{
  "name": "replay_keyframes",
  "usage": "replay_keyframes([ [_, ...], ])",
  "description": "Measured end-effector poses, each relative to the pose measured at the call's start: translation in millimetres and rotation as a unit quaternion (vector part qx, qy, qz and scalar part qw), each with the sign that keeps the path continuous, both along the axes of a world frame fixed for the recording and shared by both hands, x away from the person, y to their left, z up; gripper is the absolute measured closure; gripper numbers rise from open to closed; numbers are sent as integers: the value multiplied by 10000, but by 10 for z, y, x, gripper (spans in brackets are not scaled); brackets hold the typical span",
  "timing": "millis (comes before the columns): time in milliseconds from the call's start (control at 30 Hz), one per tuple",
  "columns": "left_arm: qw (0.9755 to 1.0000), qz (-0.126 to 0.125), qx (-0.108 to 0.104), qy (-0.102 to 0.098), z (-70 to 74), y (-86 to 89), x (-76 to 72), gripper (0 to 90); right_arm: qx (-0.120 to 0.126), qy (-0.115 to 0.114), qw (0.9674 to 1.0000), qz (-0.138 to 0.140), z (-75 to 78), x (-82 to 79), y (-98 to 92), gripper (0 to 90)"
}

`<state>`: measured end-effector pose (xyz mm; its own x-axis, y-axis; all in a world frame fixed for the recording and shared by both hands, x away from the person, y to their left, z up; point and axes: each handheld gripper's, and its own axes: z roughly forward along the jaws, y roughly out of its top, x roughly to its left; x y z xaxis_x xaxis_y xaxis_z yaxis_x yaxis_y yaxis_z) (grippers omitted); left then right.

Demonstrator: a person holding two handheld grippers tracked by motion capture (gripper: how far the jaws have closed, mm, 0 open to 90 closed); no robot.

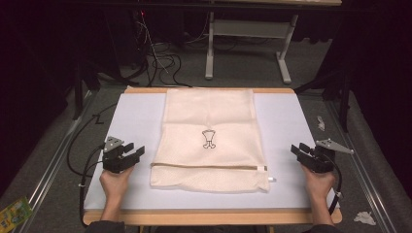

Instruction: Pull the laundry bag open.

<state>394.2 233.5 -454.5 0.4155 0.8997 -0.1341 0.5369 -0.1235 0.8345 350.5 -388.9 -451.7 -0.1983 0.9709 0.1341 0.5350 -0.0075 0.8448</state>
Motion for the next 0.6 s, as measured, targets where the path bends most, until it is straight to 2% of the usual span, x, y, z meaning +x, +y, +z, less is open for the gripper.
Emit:
replay_keyframes([
  [133,10000,68,14,31,-48,1,28,489,-45,37,10000,-14,-37,31,13,587],
  [233,9998,86,15,151,-100,-12,69,489,-103,101,9999,16,-69,61,25,583],
  [367,9998,105,21,172,-128,-29,96,488,-134,121,9998,51,-101,81,55,576],
  [500,9997,177,51,176,-190,-47,123,487,-154,157,9997,53,-150,98,66,572],
  [600,9996,220,118,88,-229,-68,118,485,-116,139,9998,51,-192,91,56,565],
])
